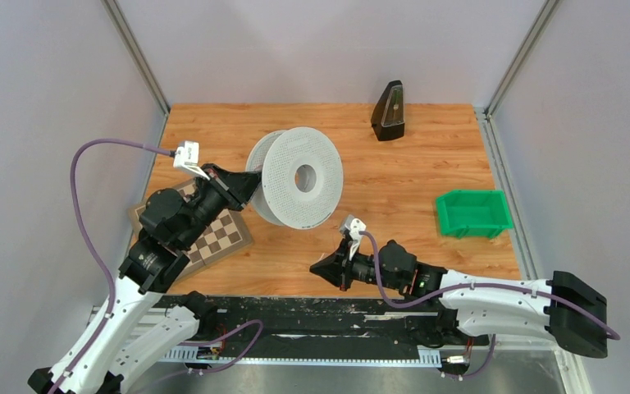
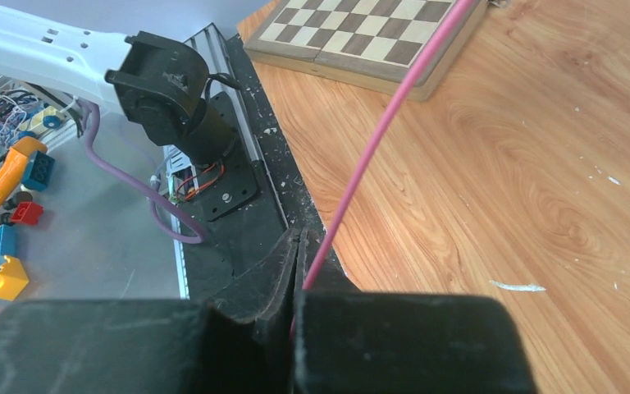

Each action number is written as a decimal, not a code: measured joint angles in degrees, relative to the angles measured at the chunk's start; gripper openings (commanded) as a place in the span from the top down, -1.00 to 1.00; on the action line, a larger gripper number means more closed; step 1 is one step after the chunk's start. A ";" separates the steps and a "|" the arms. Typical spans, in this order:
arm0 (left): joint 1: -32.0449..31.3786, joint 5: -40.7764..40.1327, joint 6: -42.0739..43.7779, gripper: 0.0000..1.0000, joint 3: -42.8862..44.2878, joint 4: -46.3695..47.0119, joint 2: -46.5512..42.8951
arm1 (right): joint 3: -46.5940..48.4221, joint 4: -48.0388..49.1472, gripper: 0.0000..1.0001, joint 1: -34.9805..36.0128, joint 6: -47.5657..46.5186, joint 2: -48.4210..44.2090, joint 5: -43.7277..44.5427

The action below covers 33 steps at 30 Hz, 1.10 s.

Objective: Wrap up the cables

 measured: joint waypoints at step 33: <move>0.00 0.11 1.36 1.00 -1.25 -0.92 -1.20 | 0.50 3.67 0.82 4.35 0.74 1.46 13.03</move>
